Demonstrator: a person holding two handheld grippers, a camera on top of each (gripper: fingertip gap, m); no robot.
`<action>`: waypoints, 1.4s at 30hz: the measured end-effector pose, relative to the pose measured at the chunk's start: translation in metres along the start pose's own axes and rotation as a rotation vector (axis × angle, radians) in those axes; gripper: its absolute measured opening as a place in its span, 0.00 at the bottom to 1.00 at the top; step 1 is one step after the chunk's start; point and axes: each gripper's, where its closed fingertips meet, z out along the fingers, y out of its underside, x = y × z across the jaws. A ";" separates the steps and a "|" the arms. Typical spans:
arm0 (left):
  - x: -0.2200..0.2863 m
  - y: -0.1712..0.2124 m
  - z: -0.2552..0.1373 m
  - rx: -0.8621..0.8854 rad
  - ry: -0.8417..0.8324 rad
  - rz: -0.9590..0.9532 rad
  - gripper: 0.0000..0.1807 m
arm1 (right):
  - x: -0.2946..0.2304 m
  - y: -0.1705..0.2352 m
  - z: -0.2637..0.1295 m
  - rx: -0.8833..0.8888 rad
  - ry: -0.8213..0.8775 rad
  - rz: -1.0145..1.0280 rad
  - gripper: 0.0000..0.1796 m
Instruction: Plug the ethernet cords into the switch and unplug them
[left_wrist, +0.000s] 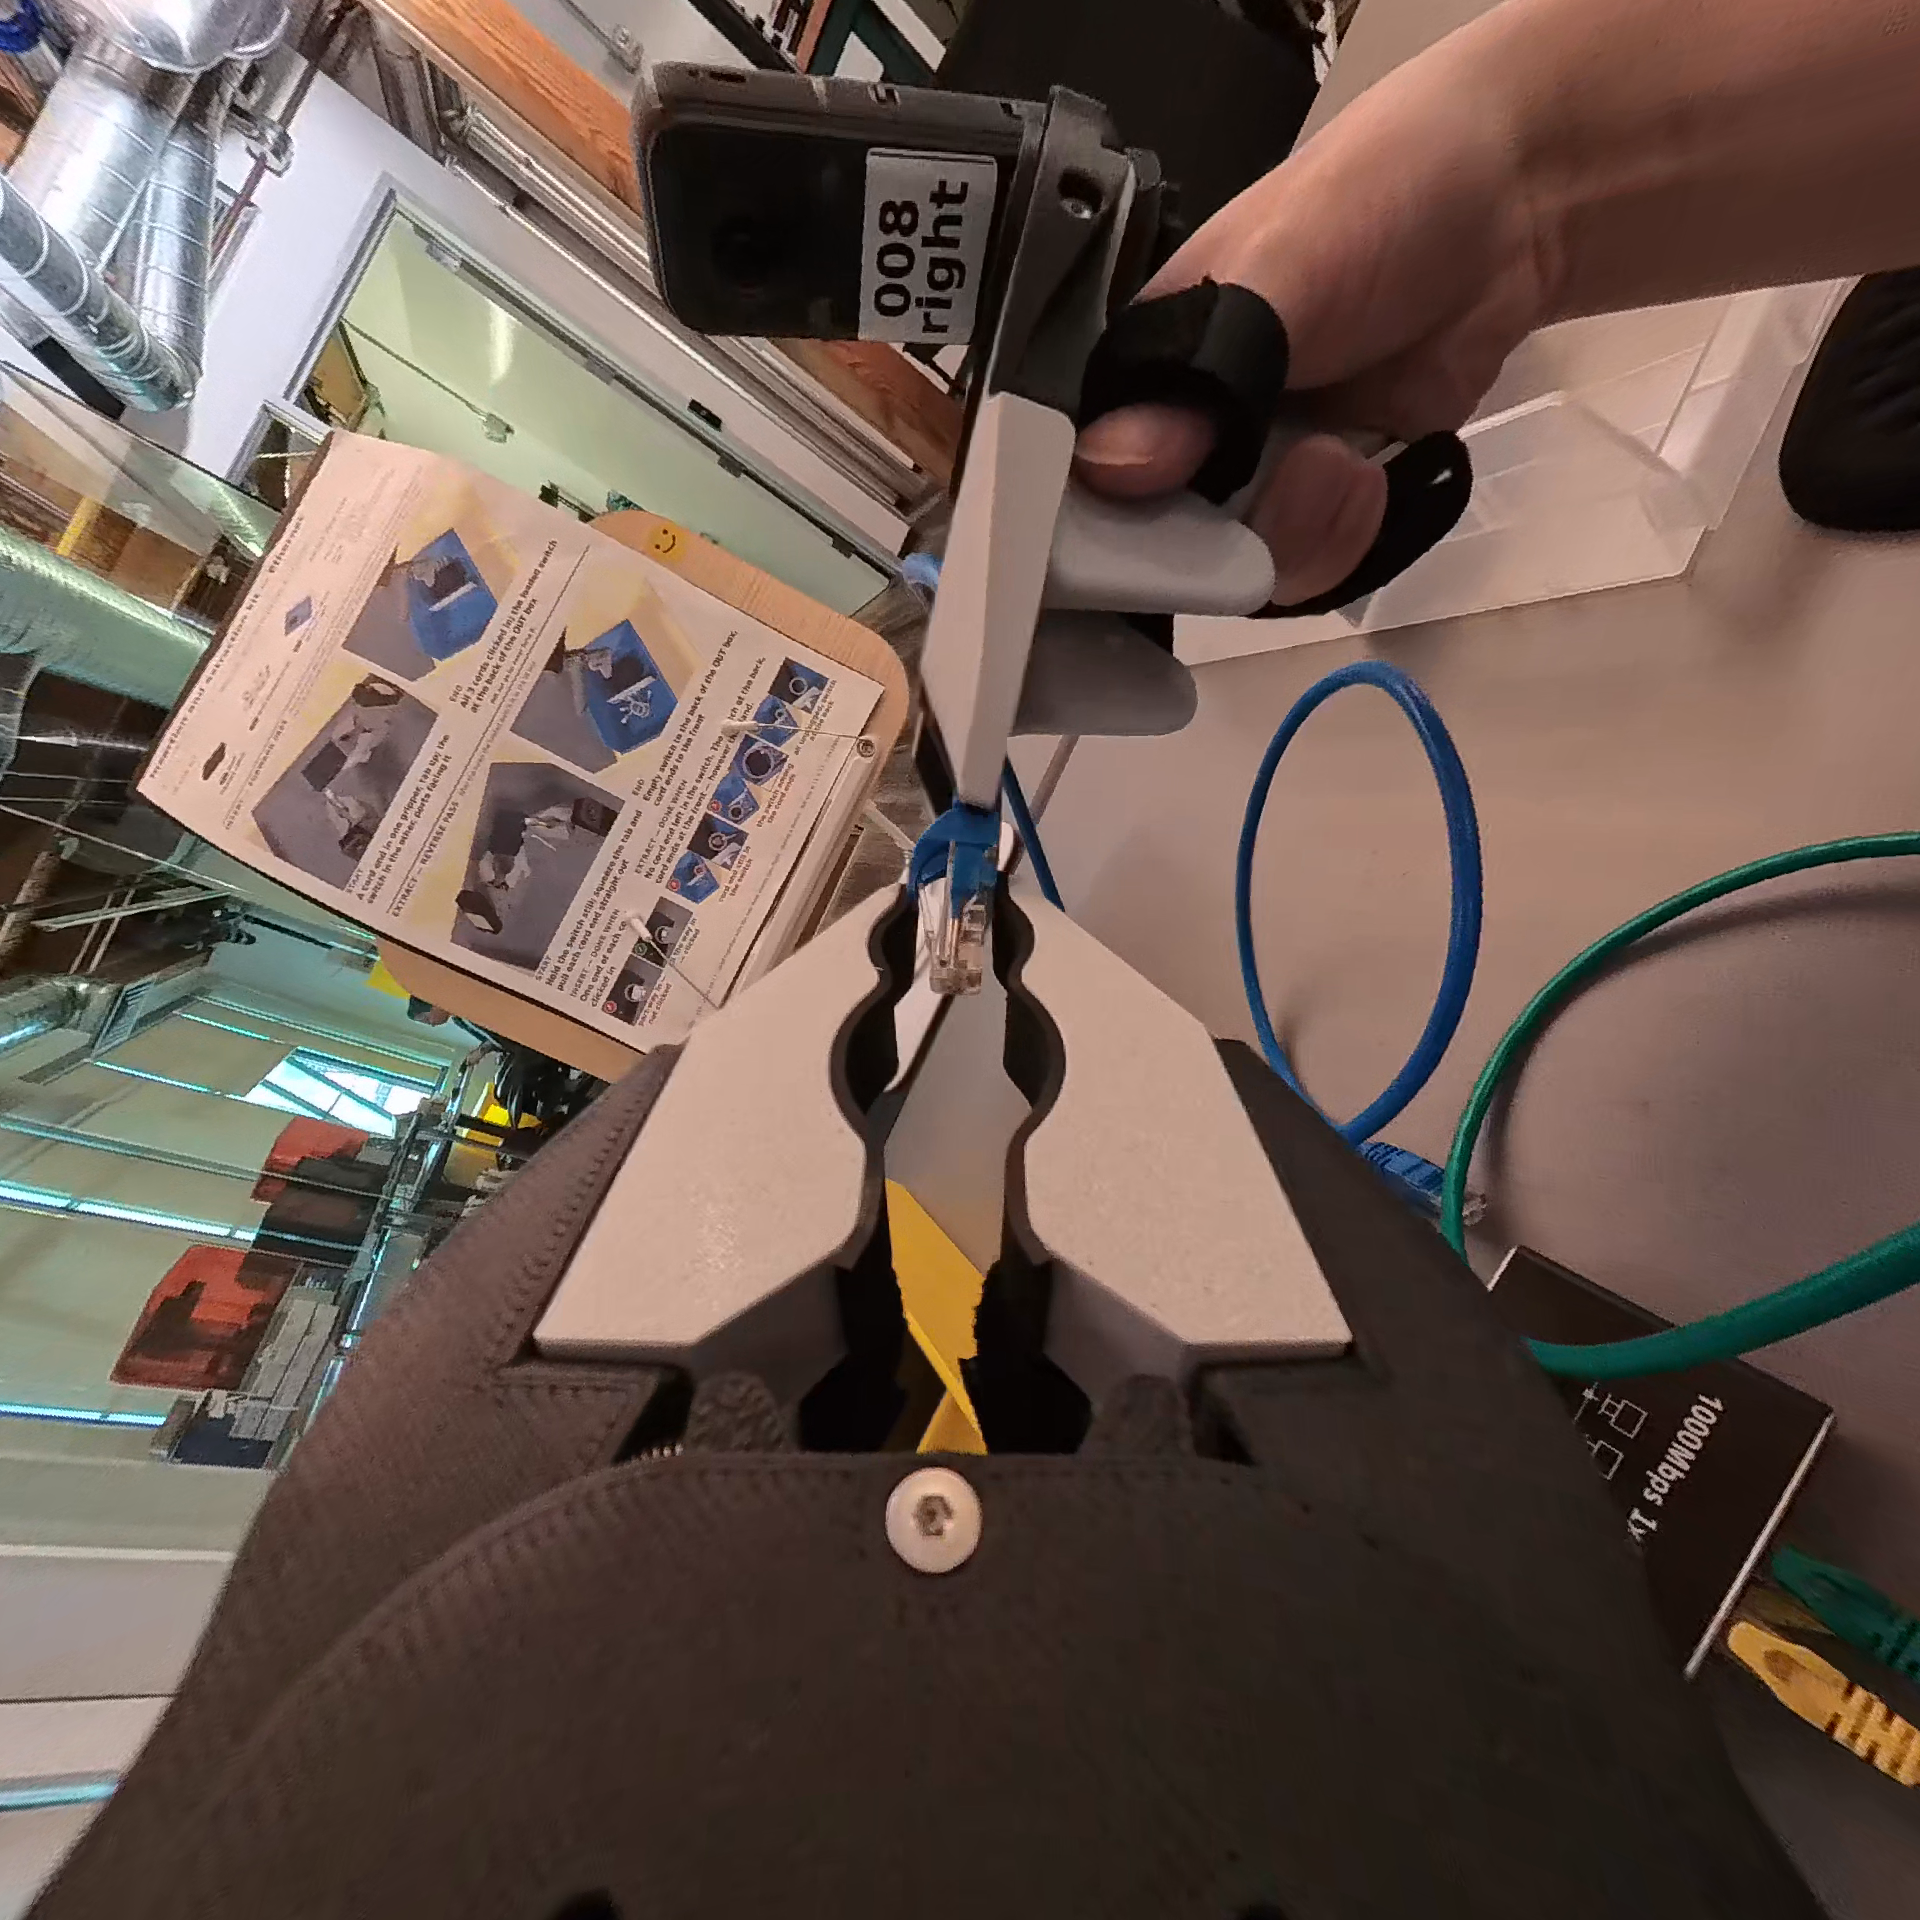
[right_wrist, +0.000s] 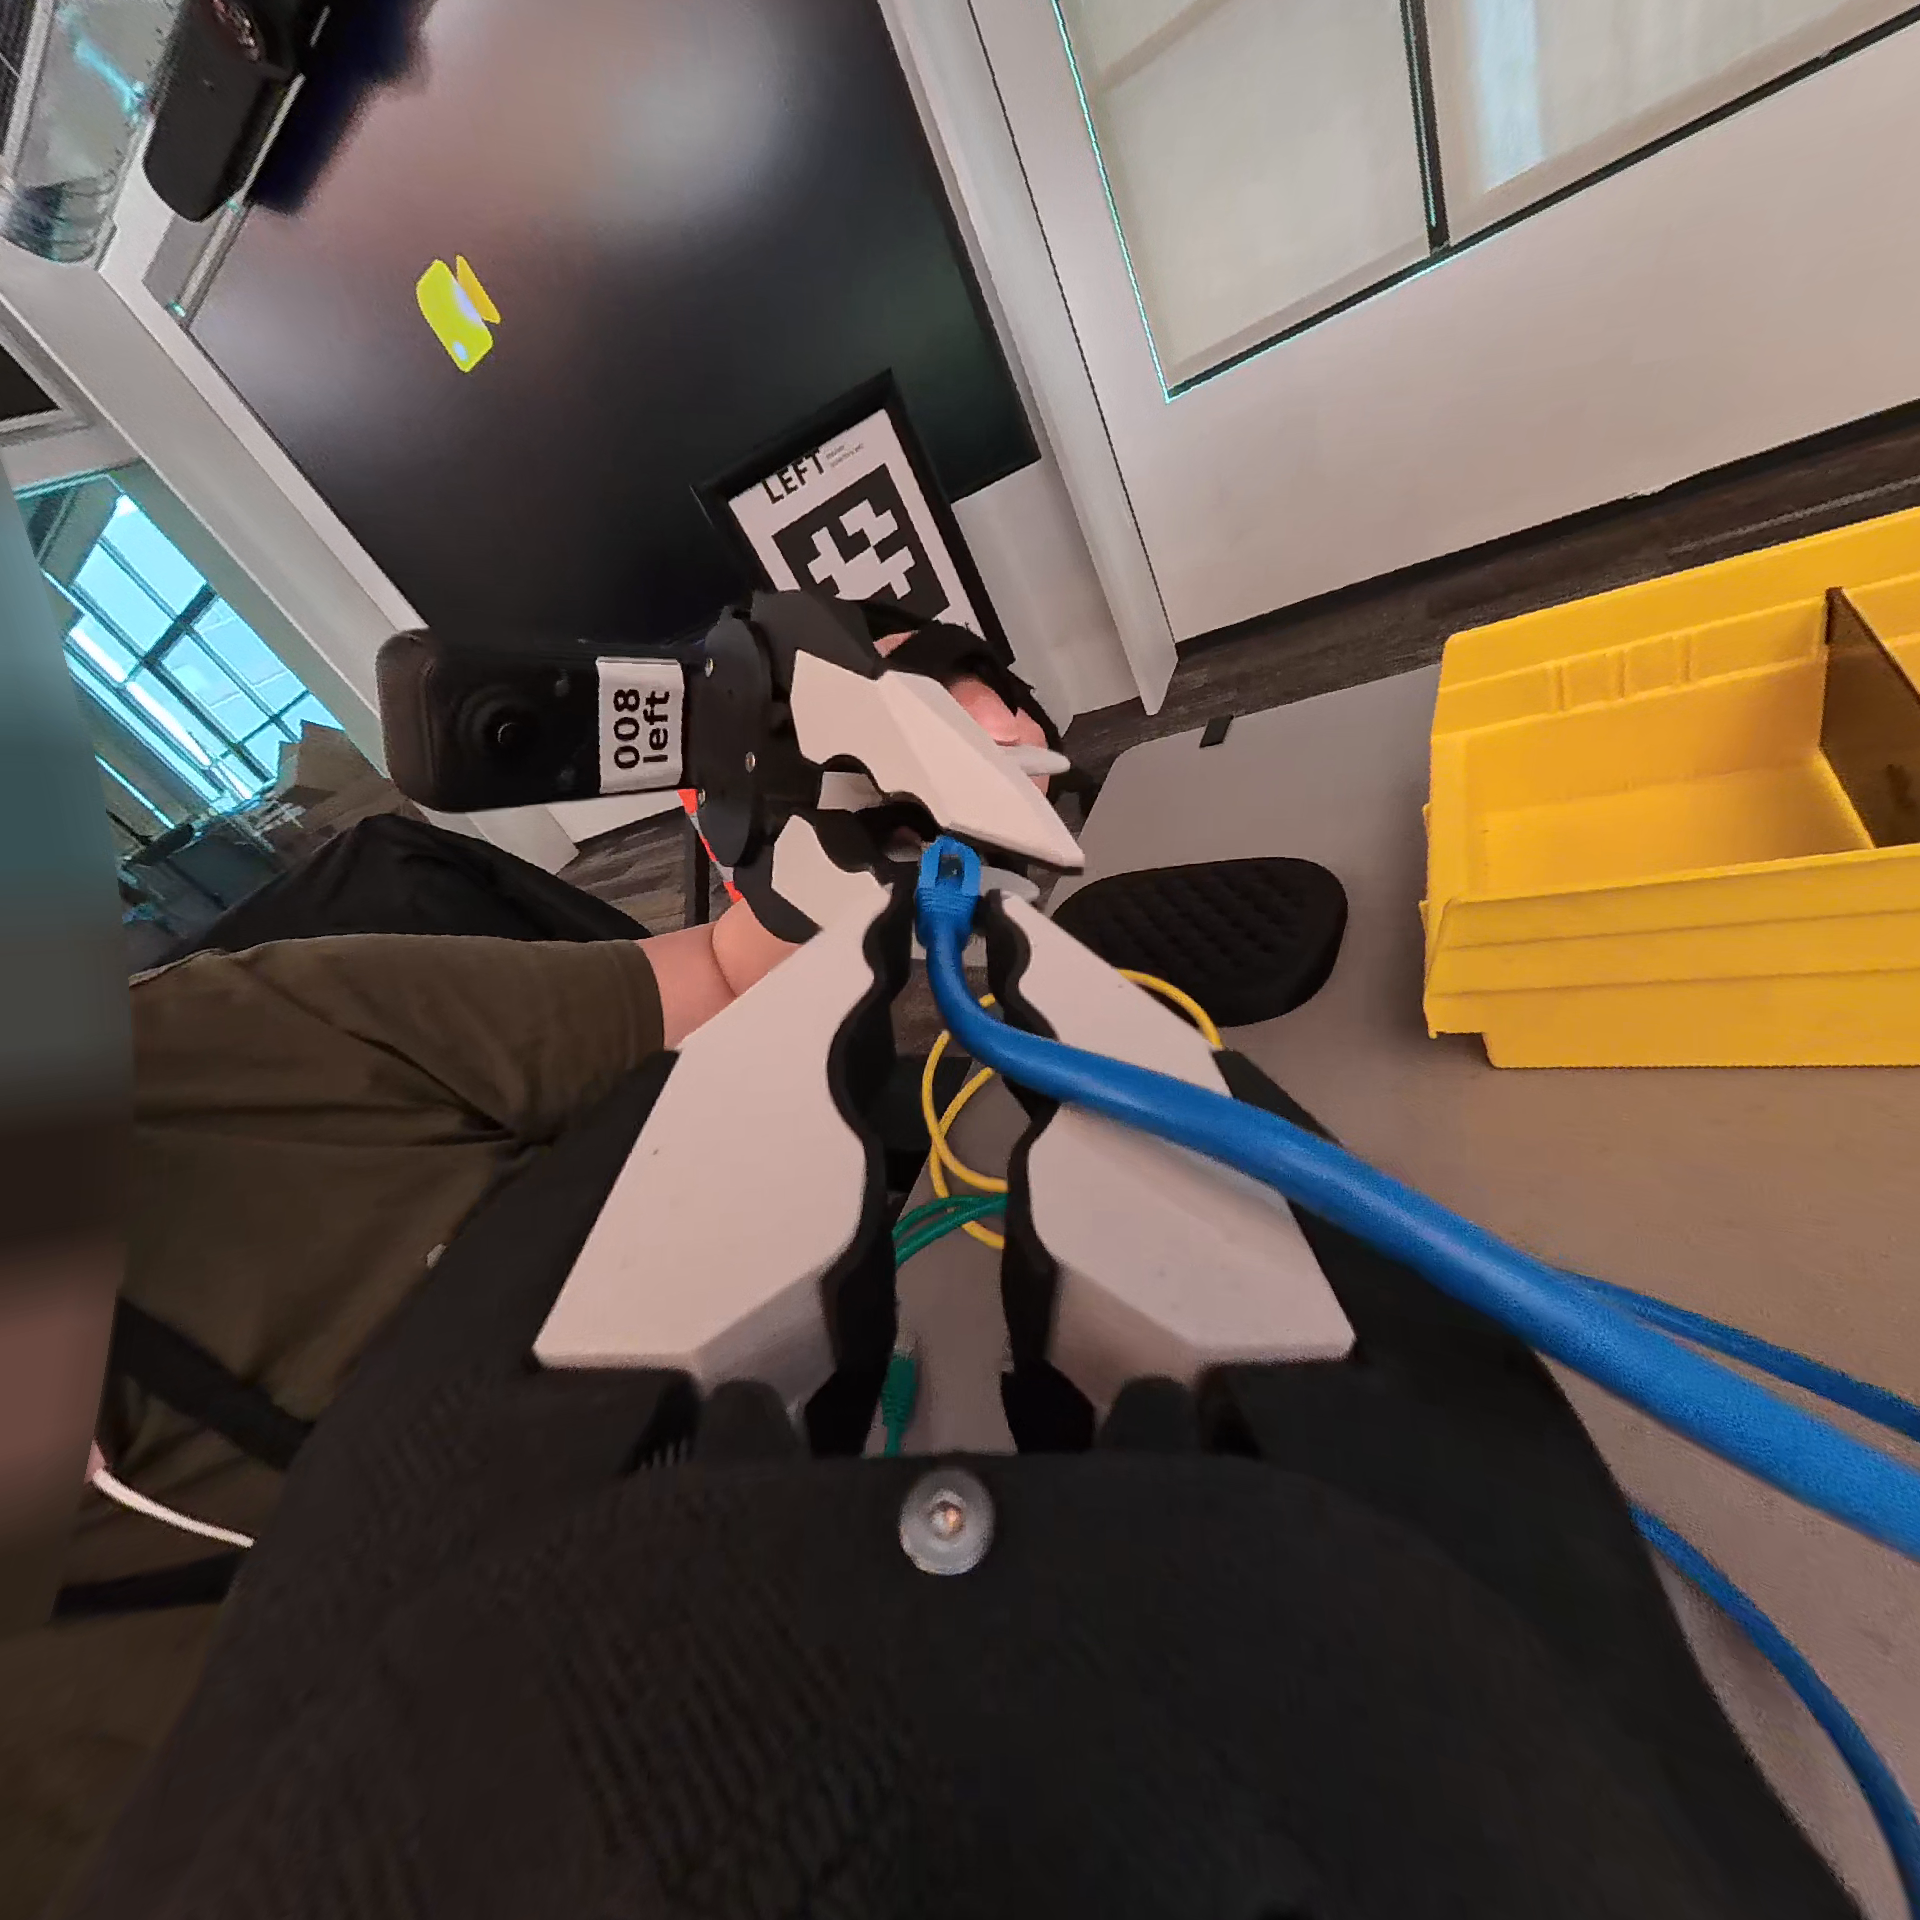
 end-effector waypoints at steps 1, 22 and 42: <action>0.000 0.001 0.000 0.000 0.003 -0.004 0.07 | 0.000 0.002 0.000 -0.015 0.000 0.001 0.07; 0.001 0.001 -0.001 0.038 0.009 -0.221 0.16 | 0.008 0.004 0.002 -0.010 0.041 -0.028 0.06; 0.149 0.133 -0.055 -0.579 -0.151 -0.979 0.65 | 0.015 -0.014 -0.030 0.008 0.202 -0.167 0.06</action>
